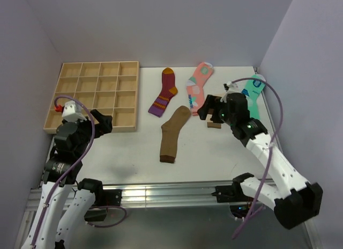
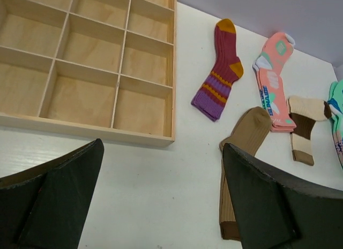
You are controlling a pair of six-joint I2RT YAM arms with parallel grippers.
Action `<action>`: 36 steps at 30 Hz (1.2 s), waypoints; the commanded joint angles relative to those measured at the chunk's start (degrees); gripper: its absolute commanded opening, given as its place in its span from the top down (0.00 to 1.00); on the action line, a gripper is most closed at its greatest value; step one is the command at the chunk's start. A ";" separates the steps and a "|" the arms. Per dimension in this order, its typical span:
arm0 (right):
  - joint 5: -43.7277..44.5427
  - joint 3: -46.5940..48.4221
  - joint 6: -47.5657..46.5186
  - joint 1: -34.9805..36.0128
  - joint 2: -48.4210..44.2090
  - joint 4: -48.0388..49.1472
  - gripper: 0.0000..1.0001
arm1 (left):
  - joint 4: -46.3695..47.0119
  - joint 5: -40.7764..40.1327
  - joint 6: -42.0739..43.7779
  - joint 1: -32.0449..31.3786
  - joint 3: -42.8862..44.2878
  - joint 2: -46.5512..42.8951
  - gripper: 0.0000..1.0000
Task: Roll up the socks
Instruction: Roll the sock at the center of the board.
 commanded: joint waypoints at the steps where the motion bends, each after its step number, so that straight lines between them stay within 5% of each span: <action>1: -0.64 3.43 -1.07 3.14 6.11 6.82 0.02 | 6.11 2.18 -2.00 -0.07 -2.89 -0.93 0.01; 17: -4.95 17.06 4.90 10.88 45.13 17.82 0.05 | 8.40 1.30 -1.56 0.37 -7.38 -0.84 0.01; 36: 10.25 12.32 18.00 7.72 49.20 14.05 0.04 | 8.84 1.82 -1.03 0.98 -7.64 0.30 0.01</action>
